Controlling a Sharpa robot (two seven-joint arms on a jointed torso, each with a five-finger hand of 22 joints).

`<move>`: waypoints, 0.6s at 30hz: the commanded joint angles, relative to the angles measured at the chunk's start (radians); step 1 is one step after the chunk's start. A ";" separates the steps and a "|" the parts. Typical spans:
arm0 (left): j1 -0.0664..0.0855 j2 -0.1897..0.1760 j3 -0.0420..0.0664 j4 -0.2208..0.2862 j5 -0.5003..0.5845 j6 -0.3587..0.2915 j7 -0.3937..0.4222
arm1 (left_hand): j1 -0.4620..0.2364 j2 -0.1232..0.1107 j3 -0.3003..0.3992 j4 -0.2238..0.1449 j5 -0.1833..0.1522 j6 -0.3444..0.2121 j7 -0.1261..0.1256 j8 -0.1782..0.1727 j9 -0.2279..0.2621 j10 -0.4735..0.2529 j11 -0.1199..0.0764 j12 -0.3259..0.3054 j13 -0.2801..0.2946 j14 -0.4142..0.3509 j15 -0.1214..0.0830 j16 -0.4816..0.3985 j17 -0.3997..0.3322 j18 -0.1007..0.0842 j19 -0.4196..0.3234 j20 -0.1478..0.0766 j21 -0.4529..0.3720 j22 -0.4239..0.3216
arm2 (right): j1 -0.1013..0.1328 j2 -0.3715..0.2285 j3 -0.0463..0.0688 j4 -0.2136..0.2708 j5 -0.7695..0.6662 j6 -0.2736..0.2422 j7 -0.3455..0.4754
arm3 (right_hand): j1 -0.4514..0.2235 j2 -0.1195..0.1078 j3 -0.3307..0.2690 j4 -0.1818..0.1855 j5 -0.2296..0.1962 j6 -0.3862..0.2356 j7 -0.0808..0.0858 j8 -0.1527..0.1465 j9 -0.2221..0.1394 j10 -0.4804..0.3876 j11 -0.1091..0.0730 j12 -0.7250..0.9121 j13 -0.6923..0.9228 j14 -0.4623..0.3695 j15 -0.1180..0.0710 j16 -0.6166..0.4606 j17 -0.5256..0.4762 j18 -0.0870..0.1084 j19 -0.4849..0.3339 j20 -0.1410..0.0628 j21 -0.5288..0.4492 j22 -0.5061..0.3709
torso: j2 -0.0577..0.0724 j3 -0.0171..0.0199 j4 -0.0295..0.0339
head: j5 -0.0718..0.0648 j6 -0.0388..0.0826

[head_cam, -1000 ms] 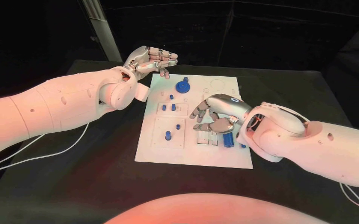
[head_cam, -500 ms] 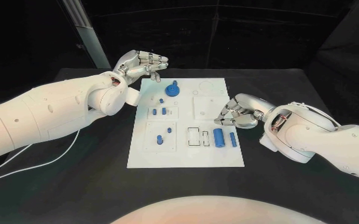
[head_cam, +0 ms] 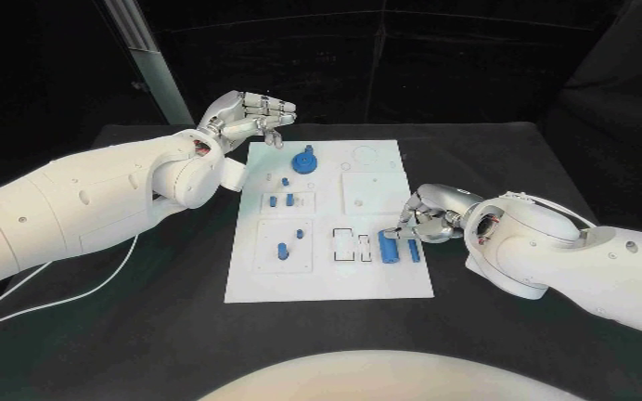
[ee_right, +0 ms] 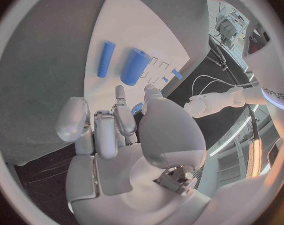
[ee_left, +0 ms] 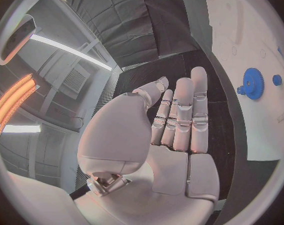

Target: Assemble the parts on the task board

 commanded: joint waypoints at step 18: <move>0.000 -0.002 -0.001 0.001 0.001 0.014 0.004 | -0.015 0.008 -0.001 0.010 -0.001 -0.004 0.003 0.006 -0.001 -0.010 0.001 0.008 -0.002 -0.006 0.001 -0.001 -0.003 0.013 -0.008 0.001 -0.005 -0.003 | -0.044 0.077 -0.001 -0.046 -0.048 0.102 -0.067 | 0.004 0.006 -0.021 -0.003 -0.007 -0.019 0.000 0.018 0.012 0.000 0.005 0.004 0.009 0.068 0.002 0.006 0.058 -0.013 0.002 0.003 0.008 0.009 | 0.001 -0.0012 0.0001 | 0.005 -0.008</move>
